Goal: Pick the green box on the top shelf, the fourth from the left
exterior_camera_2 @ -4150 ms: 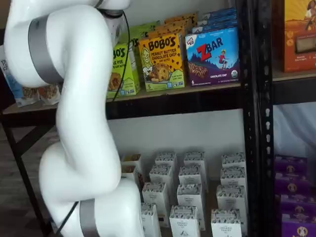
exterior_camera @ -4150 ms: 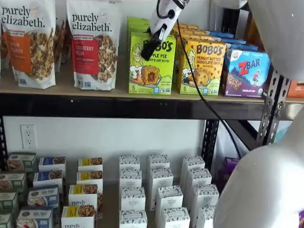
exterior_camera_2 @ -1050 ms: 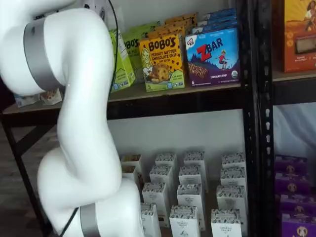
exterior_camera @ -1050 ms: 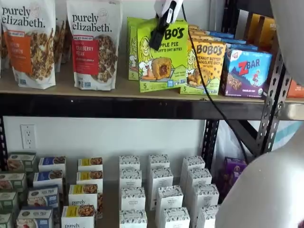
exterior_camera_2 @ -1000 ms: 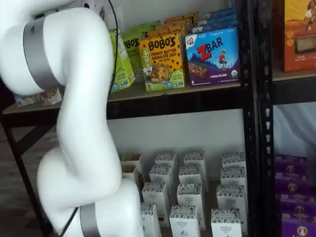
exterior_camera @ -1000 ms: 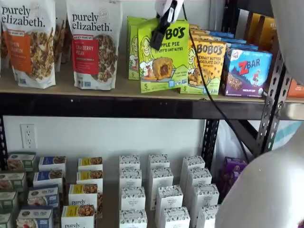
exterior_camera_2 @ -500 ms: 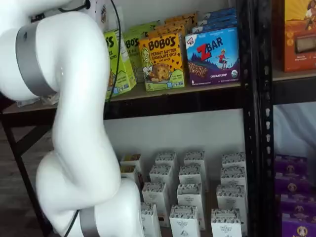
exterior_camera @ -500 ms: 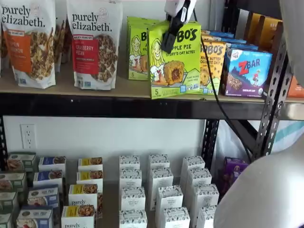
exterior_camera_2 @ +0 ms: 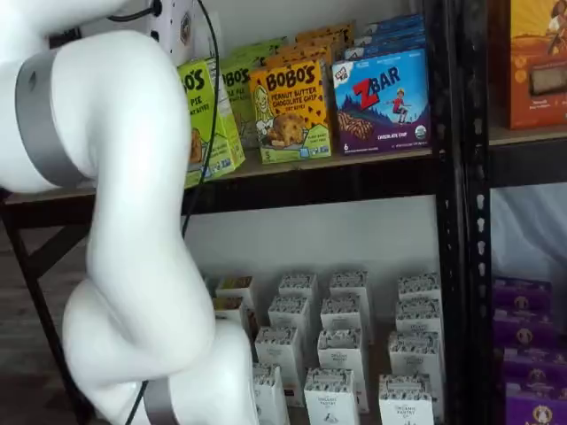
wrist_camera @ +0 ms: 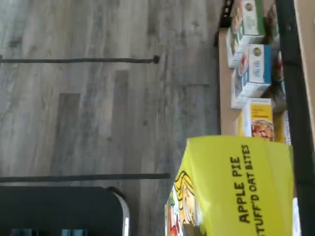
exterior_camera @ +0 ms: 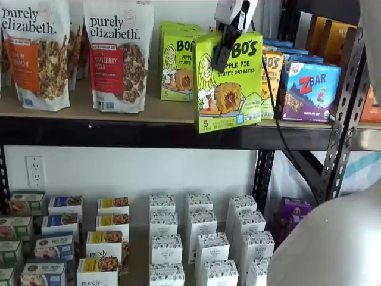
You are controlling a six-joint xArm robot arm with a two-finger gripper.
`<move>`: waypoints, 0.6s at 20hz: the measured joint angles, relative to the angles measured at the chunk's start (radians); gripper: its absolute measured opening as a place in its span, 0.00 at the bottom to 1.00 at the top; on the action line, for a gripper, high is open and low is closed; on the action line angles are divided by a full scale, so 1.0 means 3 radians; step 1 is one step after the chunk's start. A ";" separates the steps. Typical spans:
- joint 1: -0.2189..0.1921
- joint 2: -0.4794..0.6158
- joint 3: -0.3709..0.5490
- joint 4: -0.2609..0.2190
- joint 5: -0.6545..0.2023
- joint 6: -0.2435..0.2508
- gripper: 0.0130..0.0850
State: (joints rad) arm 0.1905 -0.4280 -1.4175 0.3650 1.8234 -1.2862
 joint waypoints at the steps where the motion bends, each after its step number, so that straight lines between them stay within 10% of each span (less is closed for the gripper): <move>1: -0.0002 -0.0037 0.0040 0.0014 -0.0007 -0.0001 0.17; 12: -0.0052 -0.0180 0.0226 0.0176 0.0147 -0.0024 0.17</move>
State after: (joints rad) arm 0.1749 -0.4820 -1.3497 0.4179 1.8674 -1.2933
